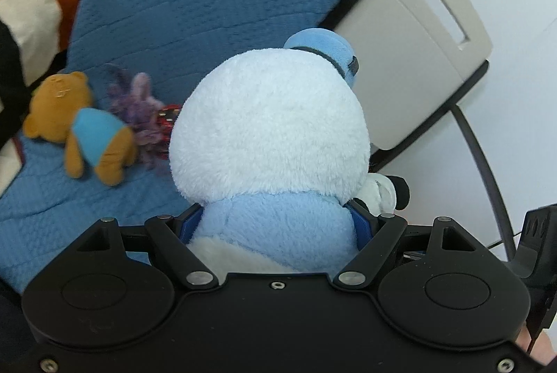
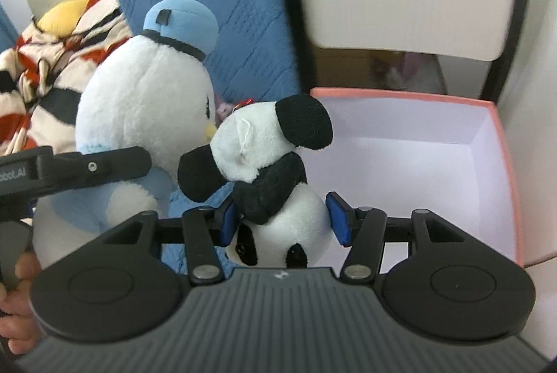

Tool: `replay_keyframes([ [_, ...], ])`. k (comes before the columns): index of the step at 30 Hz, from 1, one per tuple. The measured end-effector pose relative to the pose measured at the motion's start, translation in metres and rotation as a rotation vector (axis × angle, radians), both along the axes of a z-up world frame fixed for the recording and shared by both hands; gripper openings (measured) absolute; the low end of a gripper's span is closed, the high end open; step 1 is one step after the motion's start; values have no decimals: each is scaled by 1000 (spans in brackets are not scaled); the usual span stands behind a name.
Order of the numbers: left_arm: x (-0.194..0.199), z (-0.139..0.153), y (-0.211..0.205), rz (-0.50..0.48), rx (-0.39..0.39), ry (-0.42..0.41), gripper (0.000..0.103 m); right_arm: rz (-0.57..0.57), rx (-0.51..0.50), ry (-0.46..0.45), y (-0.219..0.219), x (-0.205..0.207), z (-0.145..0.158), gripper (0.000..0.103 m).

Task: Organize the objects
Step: 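Carry penguin with left gripper while right gripper carries panda over pink box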

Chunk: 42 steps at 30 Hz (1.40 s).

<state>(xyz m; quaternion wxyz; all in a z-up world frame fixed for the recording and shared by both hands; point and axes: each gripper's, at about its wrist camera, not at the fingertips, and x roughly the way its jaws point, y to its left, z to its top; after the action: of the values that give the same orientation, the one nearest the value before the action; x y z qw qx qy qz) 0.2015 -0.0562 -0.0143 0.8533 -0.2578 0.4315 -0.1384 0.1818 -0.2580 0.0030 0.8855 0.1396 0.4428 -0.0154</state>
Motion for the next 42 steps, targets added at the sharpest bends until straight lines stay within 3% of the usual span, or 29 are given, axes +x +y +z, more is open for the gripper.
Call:
replay_keyframes([
  [7, 16, -7, -42, -27, -35, 7, 79, -74, -7, -36, -39, -20, -6, 56],
  [17, 17, -27, -104, -71, 15, 24, 79, -151, 41, -25, -77, -54, -52, 56],
  [29, 37, -77, -143, -71, 55, 121, 79, -184, 16, -14, -115, -61, -94, 56],
  [42, 44, -100, -178, -92, 101, 139, 79, -178, 46, -16, -136, -57, -130, 56],
])
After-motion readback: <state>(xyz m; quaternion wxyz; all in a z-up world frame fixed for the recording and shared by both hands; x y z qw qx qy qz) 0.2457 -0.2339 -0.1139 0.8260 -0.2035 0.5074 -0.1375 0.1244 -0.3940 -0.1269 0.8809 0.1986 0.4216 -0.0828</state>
